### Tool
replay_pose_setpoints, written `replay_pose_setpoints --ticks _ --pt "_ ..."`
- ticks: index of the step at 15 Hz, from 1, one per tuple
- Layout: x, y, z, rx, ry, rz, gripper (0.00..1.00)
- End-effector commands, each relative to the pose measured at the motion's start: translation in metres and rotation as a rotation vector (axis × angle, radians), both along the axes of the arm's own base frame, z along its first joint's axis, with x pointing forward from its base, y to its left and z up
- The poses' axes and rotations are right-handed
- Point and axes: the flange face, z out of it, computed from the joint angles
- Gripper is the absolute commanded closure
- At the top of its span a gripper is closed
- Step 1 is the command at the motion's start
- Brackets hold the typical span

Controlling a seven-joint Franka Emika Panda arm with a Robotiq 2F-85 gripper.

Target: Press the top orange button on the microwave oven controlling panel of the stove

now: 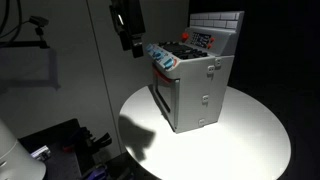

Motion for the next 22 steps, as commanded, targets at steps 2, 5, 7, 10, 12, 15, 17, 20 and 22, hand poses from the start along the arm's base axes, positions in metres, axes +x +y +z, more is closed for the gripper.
replay_pose_setpoints --ticks 2,5,7,10,12,15,17,20,22 --pt "0.0 0.0 0.001 0.0 0.001 0.0 0.0" --pt "0.0 0.0 0.001 0.0 0.001 0.0 0.0" --pt "0.001 0.003 -0.001 0.0 0.0 0.008 0.0" --pt "0.007 0.009 0.0 0.004 -0.011 0.019 0.0" --pt "0.012 0.013 0.0 0.008 -0.013 0.03 0.0" --pt "0.023 0.02 -0.002 0.007 -0.027 0.041 0.0" --pt "0.034 0.023 -0.002 0.004 -0.049 0.038 0.0" --pt "0.05 0.027 -0.002 0.004 -0.089 0.033 0.0" --pt "0.062 0.031 -0.003 0.008 -0.115 0.02 0.0"
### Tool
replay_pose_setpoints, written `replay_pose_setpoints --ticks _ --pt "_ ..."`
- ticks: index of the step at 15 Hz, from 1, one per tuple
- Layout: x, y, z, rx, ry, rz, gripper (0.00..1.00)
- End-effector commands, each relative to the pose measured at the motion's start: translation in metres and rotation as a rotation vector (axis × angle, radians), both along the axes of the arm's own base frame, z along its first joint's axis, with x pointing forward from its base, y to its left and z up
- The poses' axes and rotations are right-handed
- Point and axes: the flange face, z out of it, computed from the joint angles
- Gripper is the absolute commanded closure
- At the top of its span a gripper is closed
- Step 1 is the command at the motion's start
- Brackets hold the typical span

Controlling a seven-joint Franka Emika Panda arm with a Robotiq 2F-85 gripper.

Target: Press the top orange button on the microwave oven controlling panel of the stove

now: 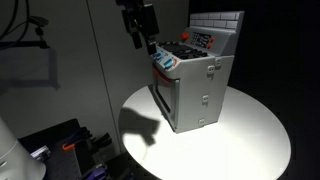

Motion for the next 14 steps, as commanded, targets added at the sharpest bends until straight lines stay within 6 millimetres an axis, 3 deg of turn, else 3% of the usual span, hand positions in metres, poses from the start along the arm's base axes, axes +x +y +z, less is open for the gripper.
replay_pose_setpoints --ticks 1,6,14 --pt "0.028 0.006 0.005 0.018 -0.042 -0.034 0.0" --pt "0.065 0.016 0.005 0.026 -0.093 -0.085 0.0" --pt "0.144 0.021 0.007 0.003 -0.125 -0.184 0.0"
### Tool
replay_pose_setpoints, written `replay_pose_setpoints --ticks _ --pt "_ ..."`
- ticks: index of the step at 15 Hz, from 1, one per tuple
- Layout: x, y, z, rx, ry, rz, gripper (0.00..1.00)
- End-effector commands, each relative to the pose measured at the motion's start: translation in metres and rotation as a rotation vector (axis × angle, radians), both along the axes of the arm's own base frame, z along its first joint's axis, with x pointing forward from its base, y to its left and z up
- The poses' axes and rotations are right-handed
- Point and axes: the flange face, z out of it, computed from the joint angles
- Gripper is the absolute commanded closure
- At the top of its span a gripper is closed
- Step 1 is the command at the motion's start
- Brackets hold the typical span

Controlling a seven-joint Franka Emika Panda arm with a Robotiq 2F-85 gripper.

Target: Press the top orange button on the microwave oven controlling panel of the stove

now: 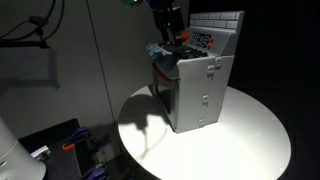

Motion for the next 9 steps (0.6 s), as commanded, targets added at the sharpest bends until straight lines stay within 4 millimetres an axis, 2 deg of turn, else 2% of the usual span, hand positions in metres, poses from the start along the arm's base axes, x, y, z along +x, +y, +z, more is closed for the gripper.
replay_pose_setpoints --ticks 1,4,7,8,9 --pt "0.044 -0.004 0.007 -0.004 -0.017 -0.058 0.0" --pt "0.073 -0.007 0.011 -0.023 -0.041 -0.091 0.0" --pt "0.092 -0.008 0.013 -0.037 -0.047 -0.107 0.0" --pt "0.094 -0.007 0.014 -0.04 -0.048 -0.105 0.0" --pt "0.081 -0.008 0.007 -0.023 -0.038 -0.089 0.0"
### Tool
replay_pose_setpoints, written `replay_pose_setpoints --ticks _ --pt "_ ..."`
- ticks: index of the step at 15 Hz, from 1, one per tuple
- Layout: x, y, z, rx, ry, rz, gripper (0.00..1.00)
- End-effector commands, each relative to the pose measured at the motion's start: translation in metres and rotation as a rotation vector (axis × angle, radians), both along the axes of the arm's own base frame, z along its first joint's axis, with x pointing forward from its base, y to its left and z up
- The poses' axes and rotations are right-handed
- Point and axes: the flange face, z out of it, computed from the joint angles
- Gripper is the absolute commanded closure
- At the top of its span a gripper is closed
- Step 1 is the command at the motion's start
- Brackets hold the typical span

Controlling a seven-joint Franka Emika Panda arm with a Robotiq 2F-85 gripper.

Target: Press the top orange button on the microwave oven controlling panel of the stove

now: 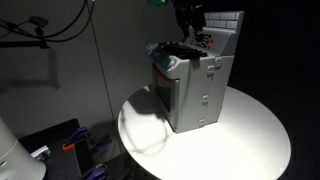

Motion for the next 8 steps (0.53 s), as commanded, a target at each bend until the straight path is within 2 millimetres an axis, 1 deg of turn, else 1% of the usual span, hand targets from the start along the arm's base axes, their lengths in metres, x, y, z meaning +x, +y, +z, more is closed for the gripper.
replay_pose_setpoints --ticks 1,3,6,8 --pt "0.004 0.0 0.001 -0.001 -0.001 -0.001 0.0" --pt "0.009 0.001 0.001 -0.002 -0.003 0.0 0.0" --pt "0.009 0.001 0.003 -0.002 -0.006 0.0 0.0" --pt "0.016 -0.004 0.002 -0.013 -0.033 -0.029 0.0"
